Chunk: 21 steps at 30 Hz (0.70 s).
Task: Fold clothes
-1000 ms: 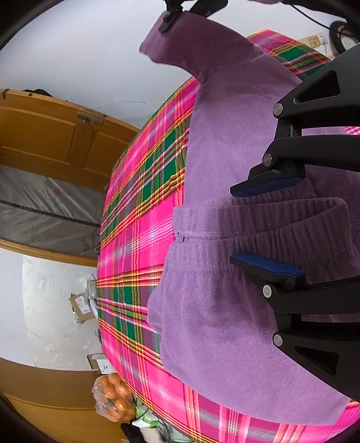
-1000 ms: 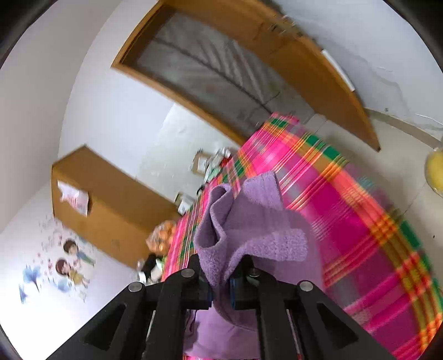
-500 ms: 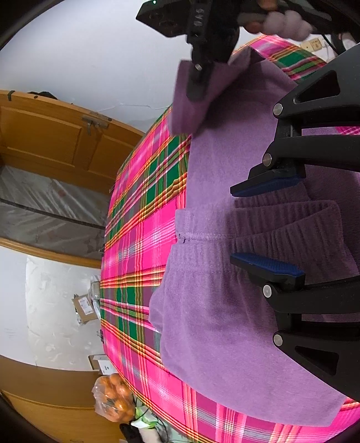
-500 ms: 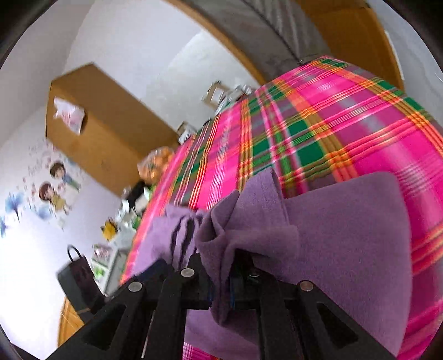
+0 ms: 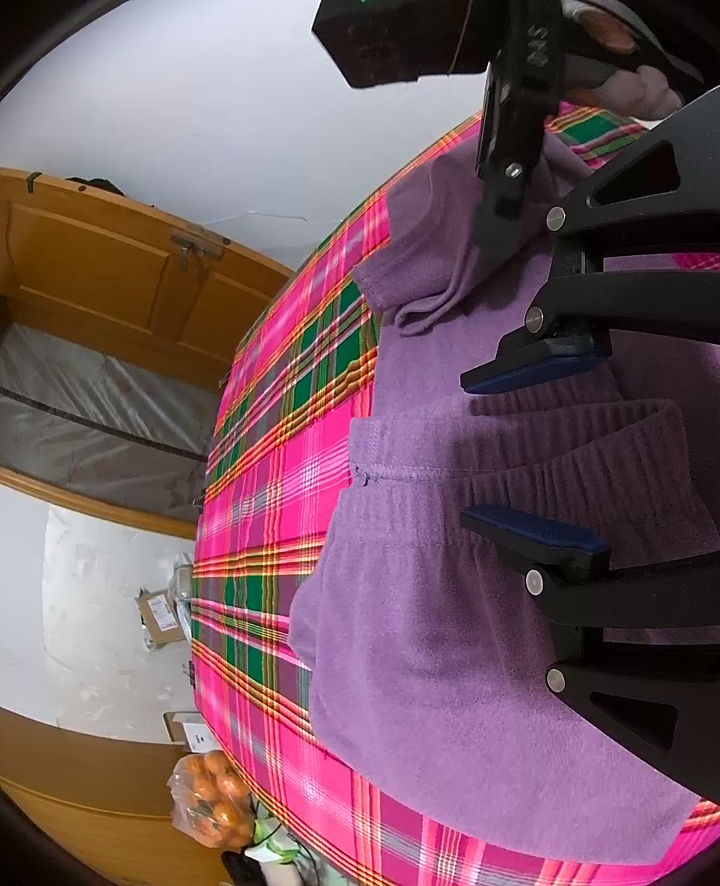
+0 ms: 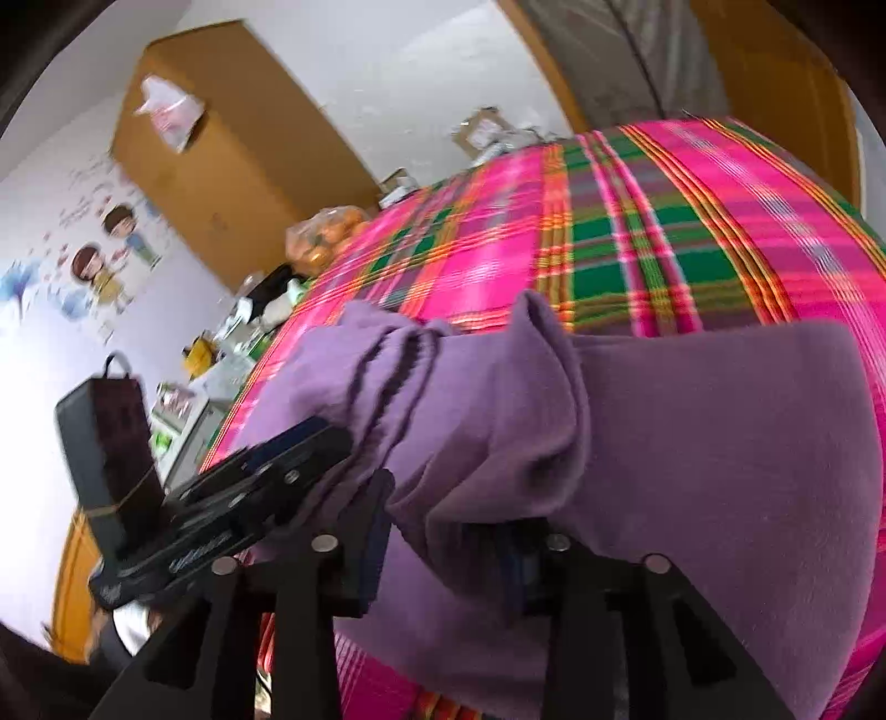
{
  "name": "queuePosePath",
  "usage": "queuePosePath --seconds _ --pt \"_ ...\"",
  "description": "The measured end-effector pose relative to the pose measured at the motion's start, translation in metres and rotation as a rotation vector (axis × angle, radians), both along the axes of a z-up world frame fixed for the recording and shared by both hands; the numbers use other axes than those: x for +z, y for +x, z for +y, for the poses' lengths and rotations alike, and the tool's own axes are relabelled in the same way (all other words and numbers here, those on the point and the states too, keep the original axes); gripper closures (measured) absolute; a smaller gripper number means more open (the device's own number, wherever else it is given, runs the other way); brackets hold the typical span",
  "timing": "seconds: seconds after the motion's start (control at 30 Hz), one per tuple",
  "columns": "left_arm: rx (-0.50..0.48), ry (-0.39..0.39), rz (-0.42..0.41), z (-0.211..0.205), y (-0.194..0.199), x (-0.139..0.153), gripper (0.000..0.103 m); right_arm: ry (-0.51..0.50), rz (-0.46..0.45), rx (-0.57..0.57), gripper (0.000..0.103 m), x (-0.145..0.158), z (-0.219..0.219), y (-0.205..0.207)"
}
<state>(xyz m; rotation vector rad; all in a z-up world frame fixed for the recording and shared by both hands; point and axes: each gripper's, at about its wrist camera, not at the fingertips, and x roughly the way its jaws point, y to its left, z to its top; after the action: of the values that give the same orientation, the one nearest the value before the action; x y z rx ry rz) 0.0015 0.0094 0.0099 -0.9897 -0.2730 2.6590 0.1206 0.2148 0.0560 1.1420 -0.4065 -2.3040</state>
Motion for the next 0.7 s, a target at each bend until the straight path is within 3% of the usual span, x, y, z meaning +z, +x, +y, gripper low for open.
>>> queuePosePath --seconds 0.17,0.27,0.4,0.7 --pt "0.011 0.014 0.002 -0.004 0.002 0.002 0.060 -0.015 0.011 0.081 0.066 0.009 0.000 0.010" --pt "0.005 0.028 0.000 -0.005 0.005 0.007 0.061 -0.052 0.008 0.059 0.066 0.008 0.012 0.010" --pt "-0.046 0.022 0.017 0.009 0.005 0.016 0.060 -0.102 0.025 -0.051 0.066 0.012 0.049 0.013" --pt "-0.180 -0.009 0.001 0.052 -0.009 0.015 0.060 -0.088 0.042 -0.403 0.066 0.013 0.156 0.039"
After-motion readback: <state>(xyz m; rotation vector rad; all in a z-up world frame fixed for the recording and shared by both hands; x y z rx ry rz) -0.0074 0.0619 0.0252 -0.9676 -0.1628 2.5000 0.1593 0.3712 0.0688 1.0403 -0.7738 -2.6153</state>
